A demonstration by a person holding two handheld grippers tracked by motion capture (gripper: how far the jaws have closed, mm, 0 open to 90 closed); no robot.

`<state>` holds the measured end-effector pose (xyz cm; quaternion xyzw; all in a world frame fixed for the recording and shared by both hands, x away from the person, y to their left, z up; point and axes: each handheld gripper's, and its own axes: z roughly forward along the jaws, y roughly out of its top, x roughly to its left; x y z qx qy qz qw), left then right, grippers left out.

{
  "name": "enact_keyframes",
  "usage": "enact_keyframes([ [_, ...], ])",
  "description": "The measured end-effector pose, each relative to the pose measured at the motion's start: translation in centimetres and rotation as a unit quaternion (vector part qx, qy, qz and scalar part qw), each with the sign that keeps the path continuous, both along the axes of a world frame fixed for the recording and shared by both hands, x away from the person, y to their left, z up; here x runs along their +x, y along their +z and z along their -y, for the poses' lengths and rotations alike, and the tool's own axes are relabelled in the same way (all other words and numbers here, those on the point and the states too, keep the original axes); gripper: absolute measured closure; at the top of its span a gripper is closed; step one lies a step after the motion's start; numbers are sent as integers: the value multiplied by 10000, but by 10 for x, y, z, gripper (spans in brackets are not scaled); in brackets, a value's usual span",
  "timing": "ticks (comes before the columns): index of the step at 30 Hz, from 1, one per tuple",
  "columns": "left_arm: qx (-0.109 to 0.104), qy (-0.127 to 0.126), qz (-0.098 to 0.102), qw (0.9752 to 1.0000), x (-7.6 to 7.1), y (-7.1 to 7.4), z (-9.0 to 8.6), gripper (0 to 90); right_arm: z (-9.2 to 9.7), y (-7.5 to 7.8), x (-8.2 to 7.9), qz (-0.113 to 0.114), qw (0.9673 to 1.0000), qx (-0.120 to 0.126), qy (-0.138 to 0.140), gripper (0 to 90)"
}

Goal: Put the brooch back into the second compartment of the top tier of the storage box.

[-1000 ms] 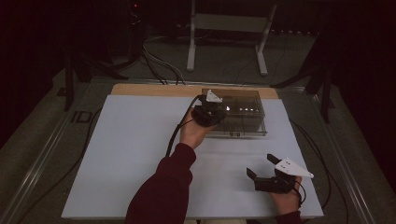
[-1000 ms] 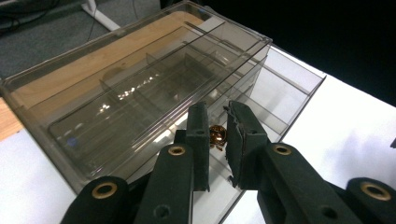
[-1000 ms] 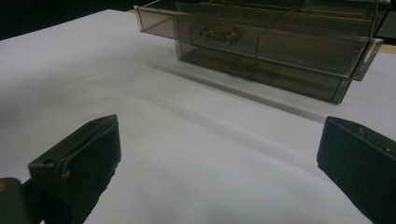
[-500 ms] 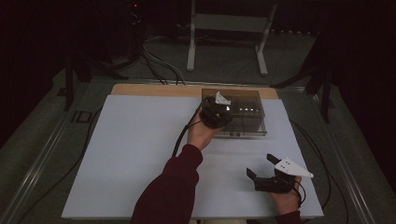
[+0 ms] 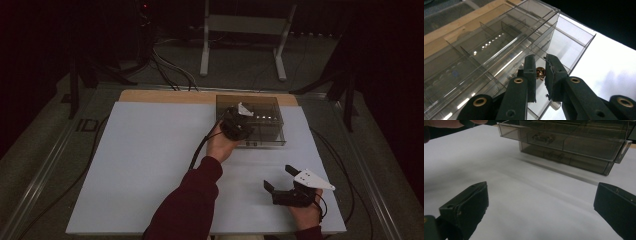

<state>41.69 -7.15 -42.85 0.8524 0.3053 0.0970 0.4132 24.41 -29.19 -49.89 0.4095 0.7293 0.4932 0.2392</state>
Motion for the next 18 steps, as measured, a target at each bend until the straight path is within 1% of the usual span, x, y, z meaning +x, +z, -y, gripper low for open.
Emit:
enact_keyframes([
  [7,79,19,-69,9999,1,-5,4,807,0,0,0,-2,10000,-8,4,0],
  [9,88,67,-80,9999,1,-6,5,796,0,0,0,-6,10000,-5,10,0],
  [12,82,143,-92,9998,1,-5,4,723,0,0,0,-6,10000,-8,12,0],
  [16,67,223,-58,9997,0,-3,-2,654,0,0,0,-1,10000,-10,11,0],
  [18,56,309,-20,9995,-1,-1,-5,606,0,0,0,-1,10000,-13,14,0],
])
